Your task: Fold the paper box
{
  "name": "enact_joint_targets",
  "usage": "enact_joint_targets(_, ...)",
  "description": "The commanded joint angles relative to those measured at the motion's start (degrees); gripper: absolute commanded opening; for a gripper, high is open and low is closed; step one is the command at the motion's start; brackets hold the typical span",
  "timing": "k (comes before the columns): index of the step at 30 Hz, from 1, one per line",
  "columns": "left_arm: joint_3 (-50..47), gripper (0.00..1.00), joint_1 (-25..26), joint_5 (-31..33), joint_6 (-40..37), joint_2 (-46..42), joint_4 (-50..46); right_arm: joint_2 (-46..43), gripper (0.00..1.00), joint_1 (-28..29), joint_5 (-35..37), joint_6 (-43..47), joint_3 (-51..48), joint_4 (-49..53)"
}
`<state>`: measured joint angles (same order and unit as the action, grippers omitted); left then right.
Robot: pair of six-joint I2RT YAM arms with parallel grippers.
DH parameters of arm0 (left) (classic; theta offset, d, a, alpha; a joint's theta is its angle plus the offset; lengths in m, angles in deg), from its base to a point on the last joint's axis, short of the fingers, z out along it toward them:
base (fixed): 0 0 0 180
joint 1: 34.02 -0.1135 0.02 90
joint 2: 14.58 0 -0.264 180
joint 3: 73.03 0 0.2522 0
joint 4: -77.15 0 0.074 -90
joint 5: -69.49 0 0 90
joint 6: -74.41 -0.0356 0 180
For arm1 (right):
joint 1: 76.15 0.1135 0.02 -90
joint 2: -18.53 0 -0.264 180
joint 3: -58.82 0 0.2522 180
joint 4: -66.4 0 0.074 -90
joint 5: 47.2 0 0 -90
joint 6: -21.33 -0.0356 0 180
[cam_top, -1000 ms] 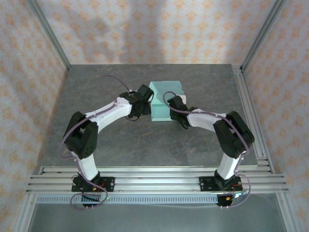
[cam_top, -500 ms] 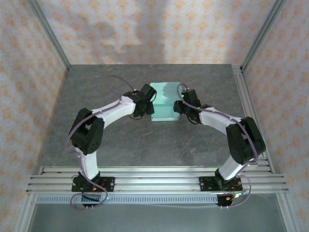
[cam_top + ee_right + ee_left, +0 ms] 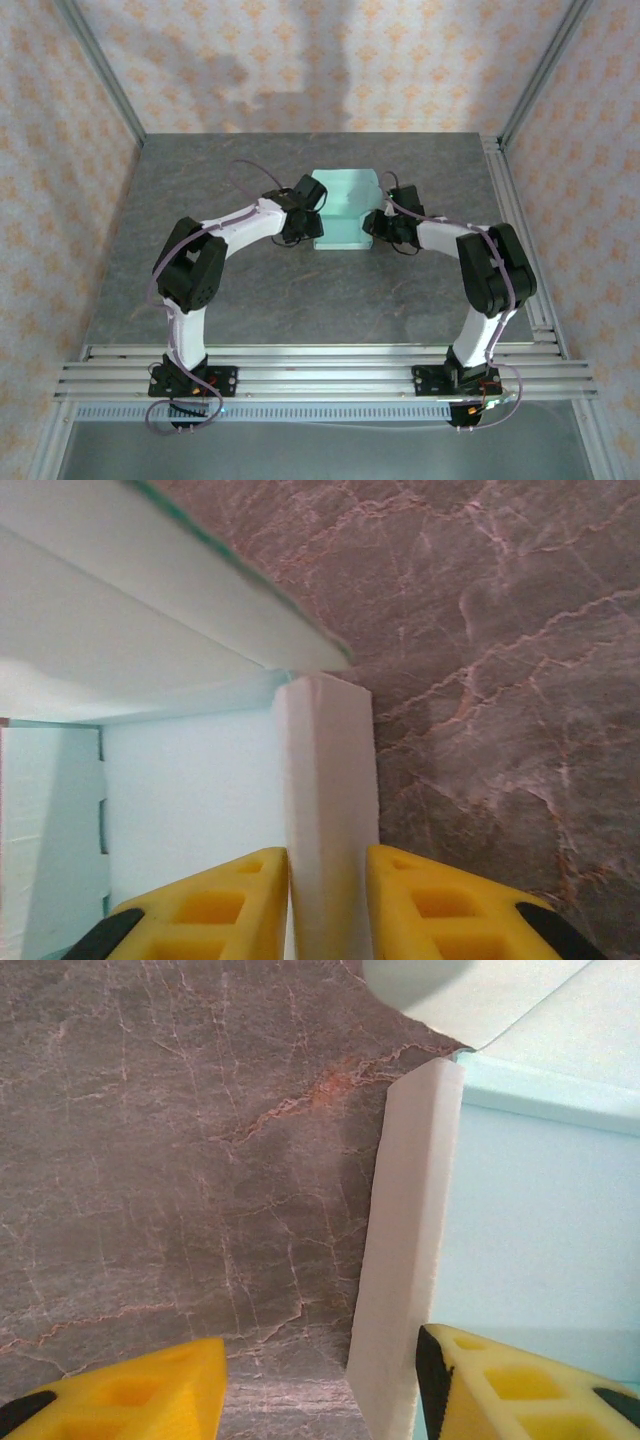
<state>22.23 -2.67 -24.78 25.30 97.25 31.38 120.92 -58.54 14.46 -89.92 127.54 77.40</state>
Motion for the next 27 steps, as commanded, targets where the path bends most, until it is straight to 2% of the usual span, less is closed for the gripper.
enact_joint_targets(1, 0.73, 0.52, -0.43, -0.08, -0.38, 1.08, -0.25, 0.26, 0.26, -0.3, -2.34, -1.16, 0.02, -2.62)
enact_joint_targets(3, 0.85, 0.5, -0.42, -0.3, -0.37, 1.39, -0.17, 0.2, 0.2, -0.29, -1.56, -0.93, -0.13, -2.31)
enact_joint_targets(10, 1.39, 0.49, -0.5, -1.33, -0.45, 2.29, -0.16, 0.5, 0.16, 0.42, 4.56, 1.6, 0.66, 2.19)
enact_joint_targets(27, 0.39, 0.48, -0.42, -2.15, -0.89, 1.43, 0.37, 1.19, 0.15, 9.75, 32.55, 7.66, 3.54, 12.22)
